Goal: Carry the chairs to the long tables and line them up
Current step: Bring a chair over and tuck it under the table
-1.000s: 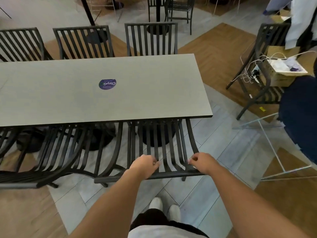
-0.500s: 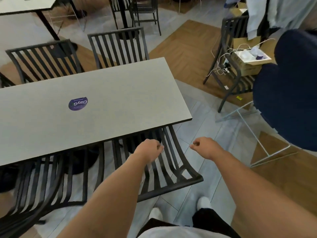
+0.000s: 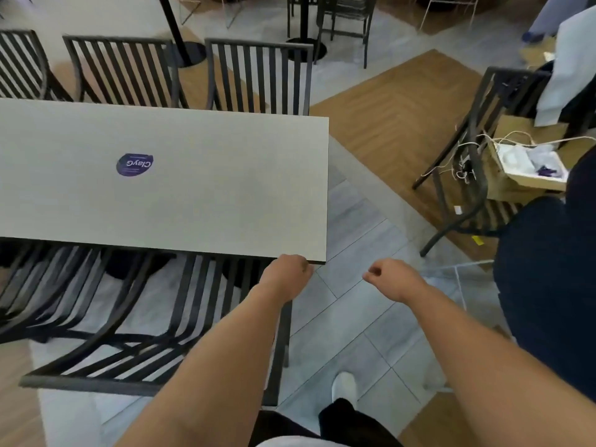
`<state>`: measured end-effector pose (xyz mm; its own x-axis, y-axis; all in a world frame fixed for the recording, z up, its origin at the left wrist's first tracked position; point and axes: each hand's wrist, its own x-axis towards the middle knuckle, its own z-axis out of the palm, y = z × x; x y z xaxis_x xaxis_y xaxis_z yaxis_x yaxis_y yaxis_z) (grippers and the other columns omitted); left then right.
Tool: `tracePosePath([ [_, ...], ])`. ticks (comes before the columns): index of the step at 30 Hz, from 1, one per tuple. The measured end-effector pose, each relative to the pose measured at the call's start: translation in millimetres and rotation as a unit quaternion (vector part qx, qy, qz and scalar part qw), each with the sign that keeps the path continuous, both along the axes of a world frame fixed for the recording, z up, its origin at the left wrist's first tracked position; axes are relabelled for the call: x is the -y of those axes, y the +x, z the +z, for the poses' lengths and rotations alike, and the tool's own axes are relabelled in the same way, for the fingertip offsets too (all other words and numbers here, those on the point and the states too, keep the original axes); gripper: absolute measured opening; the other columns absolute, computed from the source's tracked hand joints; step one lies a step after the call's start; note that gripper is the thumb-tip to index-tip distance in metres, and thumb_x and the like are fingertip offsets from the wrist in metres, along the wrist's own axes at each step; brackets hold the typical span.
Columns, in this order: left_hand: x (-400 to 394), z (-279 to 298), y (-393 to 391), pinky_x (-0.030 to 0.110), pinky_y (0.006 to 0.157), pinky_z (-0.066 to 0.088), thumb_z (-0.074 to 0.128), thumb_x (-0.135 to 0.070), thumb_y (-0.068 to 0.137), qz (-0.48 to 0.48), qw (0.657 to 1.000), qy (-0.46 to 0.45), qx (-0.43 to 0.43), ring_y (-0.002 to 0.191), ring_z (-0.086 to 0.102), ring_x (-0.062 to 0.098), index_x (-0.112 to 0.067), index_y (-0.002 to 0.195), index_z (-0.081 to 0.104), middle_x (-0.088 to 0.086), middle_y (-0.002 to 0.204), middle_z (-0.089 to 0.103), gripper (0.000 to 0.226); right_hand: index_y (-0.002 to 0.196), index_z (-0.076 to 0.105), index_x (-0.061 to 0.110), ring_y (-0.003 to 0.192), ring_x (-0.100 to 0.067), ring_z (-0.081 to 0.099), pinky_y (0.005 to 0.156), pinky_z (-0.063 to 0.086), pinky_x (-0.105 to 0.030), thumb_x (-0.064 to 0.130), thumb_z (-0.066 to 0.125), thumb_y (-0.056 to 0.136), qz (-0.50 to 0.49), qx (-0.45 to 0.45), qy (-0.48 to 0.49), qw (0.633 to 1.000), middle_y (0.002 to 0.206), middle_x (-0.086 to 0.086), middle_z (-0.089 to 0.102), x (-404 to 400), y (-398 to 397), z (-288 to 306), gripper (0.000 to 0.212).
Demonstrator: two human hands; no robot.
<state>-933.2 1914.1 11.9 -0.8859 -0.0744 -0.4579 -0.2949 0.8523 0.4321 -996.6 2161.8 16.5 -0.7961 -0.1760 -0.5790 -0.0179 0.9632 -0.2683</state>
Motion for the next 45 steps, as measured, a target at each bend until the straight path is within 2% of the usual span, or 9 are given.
tracePosePath([
  [3, -36, -1, -16, 0.037, 0.076, 0.057, 0.041, -0.040, 0.105, 0.026, 1.000, -0.001, 0.015, 0.084, 0.065, 0.029, -0.009, 0.094, 0.064, 0.007, 0.091, 0.066, 0.040, 0.126, 0.066, 0.015, 0.106, -0.023, 0.063, 0.089, 0.050, -0.034, 0.047, 0.057, 0.100, 0.021, -0.003, 0.007, 1.000, 0.118, -0.005, 0.070, -31, -34, 3, 0.042],
  [10, -55, -1, -70, 0.034, 0.077, 0.053, 0.041, -0.038, 0.104, 0.069, 0.997, -0.025, 0.002, 0.086, 0.062, 0.030, -0.014, 0.103, 0.070, 0.006, 0.094, 0.066, 0.038, 0.123, 0.066, 0.015, 0.103, -0.023, 0.063, 0.092, 0.052, -0.037, 0.043, 0.058, 0.101, 0.043, 0.000, -0.011, 0.999, 0.115, -0.005, 0.069, -54, -107, 1, 0.037],
  [19, -23, -9, -174, 0.034, 0.077, 0.048, 0.041, -0.037, 0.105, 0.128, 0.990, -0.050, -0.006, 0.094, 0.063, 0.033, -0.011, 0.110, 0.070, 0.011, 0.107, 0.069, 0.039, 0.104, 0.069, 0.019, 0.090, -0.024, 0.063, 0.079, 0.052, -0.034, 0.045, 0.057, 0.100, 0.123, -0.016, -0.011, 0.992, 0.100, -0.004, 0.072, -9, -233, -5, 0.028],
  [22, -4, -12, -226, 0.036, 0.084, 0.052, 0.040, -0.037, 0.106, 0.149, 0.988, -0.036, 0.001, 0.100, 0.064, 0.032, -0.011, 0.115, 0.069, 0.010, 0.112, 0.068, 0.040, 0.101, 0.071, 0.017, 0.090, -0.025, 0.064, 0.083, 0.054, -0.037, 0.044, 0.058, 0.099, 0.128, -0.025, -0.015, 0.991, 0.099, -0.006, 0.073, 15, -291, -3, 0.030],
  [28, 26, -12, -330, 0.036, 0.082, 0.053, 0.040, -0.036, 0.106, 0.153, 0.988, -0.034, 0.013, 0.096, 0.065, 0.033, -0.010, 0.113, 0.069, 0.011, 0.109, 0.069, 0.040, 0.106, 0.071, 0.021, 0.097, -0.023, 0.063, 0.085, 0.053, -0.036, 0.045, 0.060, 0.097, 0.125, -0.020, -0.027, 0.992, 0.103, -0.001, 0.072, 53, -402, 10, 0.027],
  [32, 36, -10, -396, 0.037, 0.081, 0.052, 0.039, -0.038, 0.105, 0.150, 0.988, -0.028, 0.016, 0.094, 0.064, 0.032, -0.011, 0.110, 0.068, 0.009, 0.106, 0.069, 0.040, 0.099, 0.070, 0.021, 0.089, -0.018, 0.062, 0.069, 0.046, -0.030, 0.040, 0.060, 0.099, 0.129, -0.024, -0.047, 0.990, 0.096, 0.002, 0.070, 65, -469, 23, 0.022],
  [37, 42, -11, -471, 0.038, 0.077, 0.053, 0.039, -0.036, 0.104, 0.181, 0.983, -0.025, 0.004, 0.089, 0.064, 0.032, -0.009, 0.104, 0.068, 0.009, 0.098, 0.068, 0.039, 0.102, 0.071, 0.022, 0.092, -0.020, 0.064, 0.085, 0.055, -0.039, 0.042, 0.064, 0.097, 0.137, -0.016, -0.068, 0.988, 0.098, 0.003, 0.070, 74, -562, 15, 0.022],
  [40, 40, -17, -512, 0.035, 0.072, 0.048, 0.039, -0.035, 0.105, 0.215, 0.976, -0.030, 0.006, 0.087, 0.063, 0.031, -0.009, 0.100, 0.067, 0.008, 0.095, 0.066, 0.039, 0.101, 0.071, 0.019, 0.091, -0.021, 0.064, 0.085, 0.055, -0.039, 0.041, 0.063, 0.097, 0.191, -0.012, -0.053, 0.980, 0.098, 0.000, 0.071, 78, -620, 1, 0.023],
  [45, 33, -23, -574, 0.041, 0.080, 0.055, 0.038, -0.037, 0.106, 0.301, 0.953, -0.030, 0.014, 0.086, 0.064, 0.030, -0.009, 0.100, 0.067, 0.007, 0.095, 0.067, 0.041, 0.102, 0.071, 0.016, 0.094, -0.023, 0.065, 0.084, 0.053, -0.037, 0.035, 0.062, 0.100, 0.254, 0.004, -0.054, 0.966, 0.100, -0.002, 0.072, 92, -722, -9, 0.021],
])
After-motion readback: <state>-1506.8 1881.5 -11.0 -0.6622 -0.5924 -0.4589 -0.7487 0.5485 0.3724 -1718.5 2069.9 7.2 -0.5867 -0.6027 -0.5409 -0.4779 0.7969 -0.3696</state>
